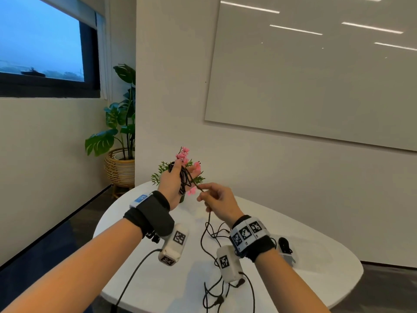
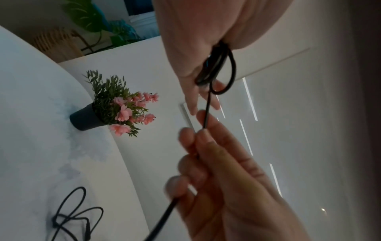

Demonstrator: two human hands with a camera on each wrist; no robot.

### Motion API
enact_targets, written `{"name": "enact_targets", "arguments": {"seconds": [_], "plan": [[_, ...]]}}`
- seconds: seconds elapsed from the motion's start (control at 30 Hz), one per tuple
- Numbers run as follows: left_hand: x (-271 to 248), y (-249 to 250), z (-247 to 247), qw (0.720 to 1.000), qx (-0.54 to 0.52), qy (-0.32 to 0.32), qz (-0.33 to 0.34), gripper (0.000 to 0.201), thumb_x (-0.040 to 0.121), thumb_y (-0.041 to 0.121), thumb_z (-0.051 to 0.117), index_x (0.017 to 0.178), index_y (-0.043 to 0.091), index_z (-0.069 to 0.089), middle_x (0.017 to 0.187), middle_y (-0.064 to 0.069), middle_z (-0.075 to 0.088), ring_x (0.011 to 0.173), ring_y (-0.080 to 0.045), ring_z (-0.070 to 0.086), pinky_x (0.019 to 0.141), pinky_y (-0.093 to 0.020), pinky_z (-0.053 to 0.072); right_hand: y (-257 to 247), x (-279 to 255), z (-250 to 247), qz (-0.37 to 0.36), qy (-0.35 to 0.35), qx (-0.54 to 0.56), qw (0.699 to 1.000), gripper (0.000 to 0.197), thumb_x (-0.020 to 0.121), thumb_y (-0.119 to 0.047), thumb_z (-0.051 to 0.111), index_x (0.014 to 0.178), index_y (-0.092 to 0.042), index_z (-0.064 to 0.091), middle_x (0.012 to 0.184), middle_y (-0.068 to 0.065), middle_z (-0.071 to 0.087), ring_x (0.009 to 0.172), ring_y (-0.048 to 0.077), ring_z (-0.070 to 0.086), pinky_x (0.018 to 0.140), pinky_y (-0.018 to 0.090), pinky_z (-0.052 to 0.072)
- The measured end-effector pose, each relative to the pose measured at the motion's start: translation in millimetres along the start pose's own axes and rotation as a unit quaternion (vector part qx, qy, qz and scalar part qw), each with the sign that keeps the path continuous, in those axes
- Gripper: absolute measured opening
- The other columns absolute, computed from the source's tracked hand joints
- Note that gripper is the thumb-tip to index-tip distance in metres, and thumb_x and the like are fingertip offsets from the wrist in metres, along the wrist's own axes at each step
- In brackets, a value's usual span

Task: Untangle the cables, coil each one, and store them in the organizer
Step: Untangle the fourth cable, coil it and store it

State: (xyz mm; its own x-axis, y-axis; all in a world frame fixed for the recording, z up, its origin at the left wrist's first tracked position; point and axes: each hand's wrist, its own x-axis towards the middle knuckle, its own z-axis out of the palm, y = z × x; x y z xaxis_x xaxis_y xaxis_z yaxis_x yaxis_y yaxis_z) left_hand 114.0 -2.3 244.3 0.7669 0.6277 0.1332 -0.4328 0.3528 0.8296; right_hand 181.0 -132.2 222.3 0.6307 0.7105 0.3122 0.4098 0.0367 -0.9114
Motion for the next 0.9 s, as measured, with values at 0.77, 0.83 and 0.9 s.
{"name": "enact_targets", "arguments": {"seconds": [0.77,0.83,0.9], "plan": [[-32,1,-9,0.805,0.534,-0.259,0.023,0.049,0.084,0.058,0.051,0.104,0.013,0.055,0.08,-0.001,0.067,0.055,-0.008,0.05,0.049,-0.021,0.041,-39,7,-34,-0.096,-0.01,-0.161,0.982,0.015,0.069,-0.016,0.082,0.072,-0.01,0.069,0.067,-0.001,0.066,0.061,0.008,0.06,0.061,0.021,0.05],[-33,3,-9,0.759,0.592,-0.272,-0.005,0.061,0.077,0.047,0.07,0.121,0.019,0.039,0.094,0.001,0.066,0.07,-0.006,0.057,0.062,-0.023,0.049,-34,6,-39,-0.083,-0.015,-0.121,0.989,0.019,0.064,-0.016,0.085,0.068,-0.01,0.068,0.061,0.001,0.063,0.054,0.007,0.056,0.056,0.018,0.046],[-32,2,-9,0.781,0.551,-0.285,-0.069,0.066,0.08,0.037,0.07,0.127,0.028,0.025,0.093,-0.003,0.069,0.062,-0.009,0.056,0.055,-0.024,0.047,-29,5,-41,-0.074,-0.021,-0.086,0.993,0.018,0.064,-0.012,0.084,0.068,-0.007,0.067,0.057,0.0,0.06,0.049,0.004,0.053,0.052,0.015,0.043]]}}
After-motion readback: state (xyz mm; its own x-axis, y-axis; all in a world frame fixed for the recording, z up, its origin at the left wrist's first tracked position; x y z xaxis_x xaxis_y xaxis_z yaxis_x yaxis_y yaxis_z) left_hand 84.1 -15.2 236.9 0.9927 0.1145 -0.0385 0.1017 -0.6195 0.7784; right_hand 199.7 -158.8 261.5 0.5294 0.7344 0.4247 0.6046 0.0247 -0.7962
